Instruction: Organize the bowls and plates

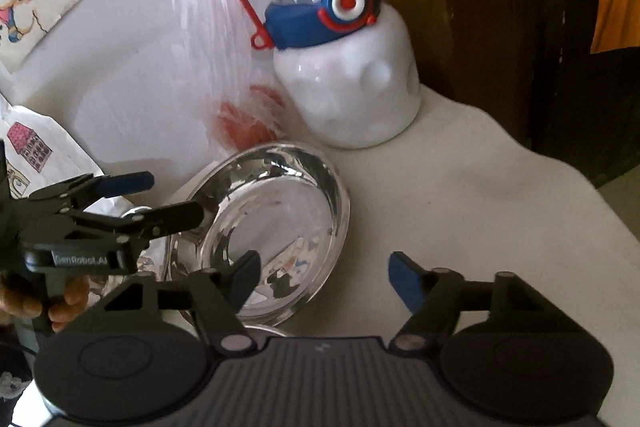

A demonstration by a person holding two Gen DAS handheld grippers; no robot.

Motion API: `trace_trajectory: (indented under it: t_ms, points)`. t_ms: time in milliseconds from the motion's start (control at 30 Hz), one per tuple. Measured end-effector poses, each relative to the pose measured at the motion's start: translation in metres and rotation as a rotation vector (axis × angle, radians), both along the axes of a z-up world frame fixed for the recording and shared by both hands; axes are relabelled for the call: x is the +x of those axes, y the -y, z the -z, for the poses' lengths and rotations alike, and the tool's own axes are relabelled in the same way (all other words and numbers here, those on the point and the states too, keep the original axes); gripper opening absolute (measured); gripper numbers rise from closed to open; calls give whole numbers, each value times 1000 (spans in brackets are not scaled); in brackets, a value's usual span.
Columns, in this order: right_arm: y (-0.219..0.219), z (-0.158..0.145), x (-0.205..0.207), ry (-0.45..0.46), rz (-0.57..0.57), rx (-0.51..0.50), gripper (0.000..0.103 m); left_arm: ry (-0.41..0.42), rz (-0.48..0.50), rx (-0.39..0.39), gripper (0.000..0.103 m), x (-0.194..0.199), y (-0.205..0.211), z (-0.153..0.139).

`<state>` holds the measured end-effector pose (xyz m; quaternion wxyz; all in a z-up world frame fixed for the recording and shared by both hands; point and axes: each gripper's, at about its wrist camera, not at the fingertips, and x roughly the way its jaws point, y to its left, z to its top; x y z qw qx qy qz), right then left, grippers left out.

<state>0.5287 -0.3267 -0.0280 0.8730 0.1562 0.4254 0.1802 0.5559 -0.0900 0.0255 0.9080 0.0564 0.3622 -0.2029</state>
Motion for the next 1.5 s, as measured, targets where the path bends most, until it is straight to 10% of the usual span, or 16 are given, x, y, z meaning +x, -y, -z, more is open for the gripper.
trace_trajectory:
  t_ms: [233, 633, 1067, 1500]
  points:
    - [-11, 13, 9, -57, -2, -7, 27, -101, 20, -33, 77, 23, -9, 15]
    - [-2, 17, 12, -69, 41, 63, 15, -221, -41, -77, 10, 39, -26, 33]
    - [8, -49, -15, 58, 92, 115, 13, -123, -110, -191, 8, 12, -41, -35]
    - [-103, -54, -41, 41, -106, 34, 13, -135, -303, -129, 8, -73, -122, -56]
